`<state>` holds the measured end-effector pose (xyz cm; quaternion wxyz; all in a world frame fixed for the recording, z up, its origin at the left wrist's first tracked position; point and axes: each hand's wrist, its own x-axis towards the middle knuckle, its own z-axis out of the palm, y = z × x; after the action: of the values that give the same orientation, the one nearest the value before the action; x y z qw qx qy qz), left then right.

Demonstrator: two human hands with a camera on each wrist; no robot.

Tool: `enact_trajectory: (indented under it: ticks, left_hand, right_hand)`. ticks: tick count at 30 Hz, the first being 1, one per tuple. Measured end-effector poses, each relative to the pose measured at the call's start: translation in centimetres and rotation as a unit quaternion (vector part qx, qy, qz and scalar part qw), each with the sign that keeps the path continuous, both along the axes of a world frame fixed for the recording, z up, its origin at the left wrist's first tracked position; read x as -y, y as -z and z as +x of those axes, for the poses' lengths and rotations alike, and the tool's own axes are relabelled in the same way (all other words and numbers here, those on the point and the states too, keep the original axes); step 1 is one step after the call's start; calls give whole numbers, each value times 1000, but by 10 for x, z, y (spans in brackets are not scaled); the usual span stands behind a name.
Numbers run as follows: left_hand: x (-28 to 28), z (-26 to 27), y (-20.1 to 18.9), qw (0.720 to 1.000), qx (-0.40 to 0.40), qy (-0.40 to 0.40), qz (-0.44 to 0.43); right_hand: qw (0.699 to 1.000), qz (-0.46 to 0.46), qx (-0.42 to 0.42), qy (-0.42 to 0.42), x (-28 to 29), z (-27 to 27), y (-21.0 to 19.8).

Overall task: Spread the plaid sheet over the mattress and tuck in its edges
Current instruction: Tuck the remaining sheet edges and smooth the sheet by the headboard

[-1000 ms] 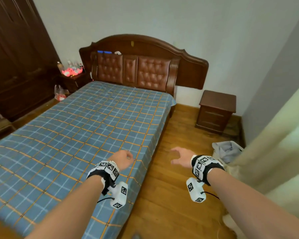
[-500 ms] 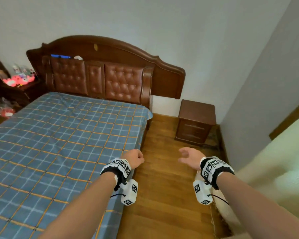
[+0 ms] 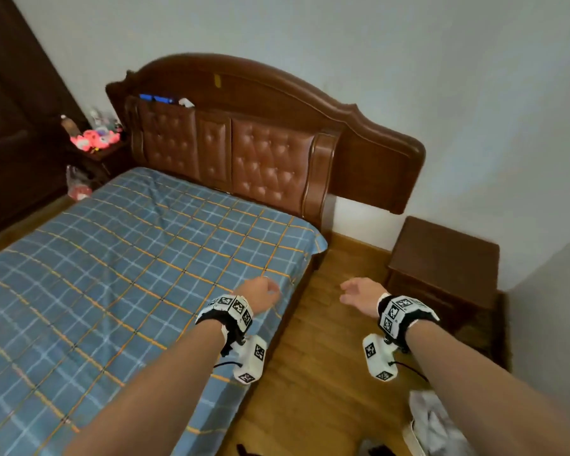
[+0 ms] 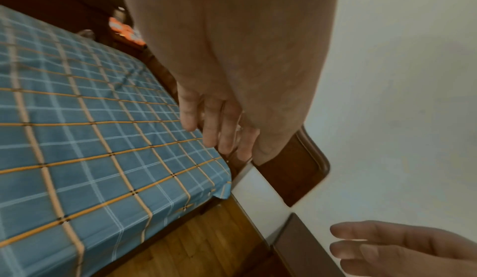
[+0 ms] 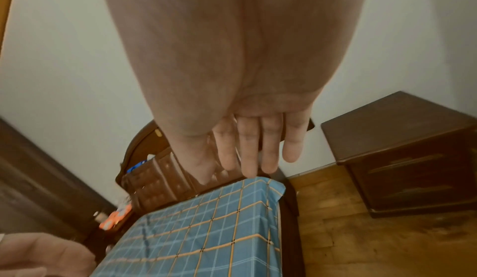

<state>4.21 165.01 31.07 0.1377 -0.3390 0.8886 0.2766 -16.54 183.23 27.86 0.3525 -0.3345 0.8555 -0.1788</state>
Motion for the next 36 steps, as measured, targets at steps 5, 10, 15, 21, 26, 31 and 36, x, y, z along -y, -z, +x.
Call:
enact_trajectory:
  ticks: [5,10,15,21,26,31,36]
  left_hand:
    - [48,-54,-4,993,0,-115,24]
    - [105,-93,2,979,15,-200,33]
    - [190,-149,34,964,-8,-260,52]
    - [295,-238,39,959,3,-272,82]
    - [365,-274,45,949,26,-304,72]
    - [426,-275,89,926,92,-354,89]
    - [478,-269,175,879,128,-448,101]
  right_hand:
    - [993,30,-27,-109,102,-100,-13]
    - [969,64,-57,-230,201,-156,-17]
    - [973,75,-29,-215,294,-226,1]
    - [967,112,-68,-219,405,-307,-10]
    - [947,141,-71,-280,499,-329,12]
    - [905,170,-85,-381,605,-327,73]
    - [861,202,-116,-452,703,-323,172]
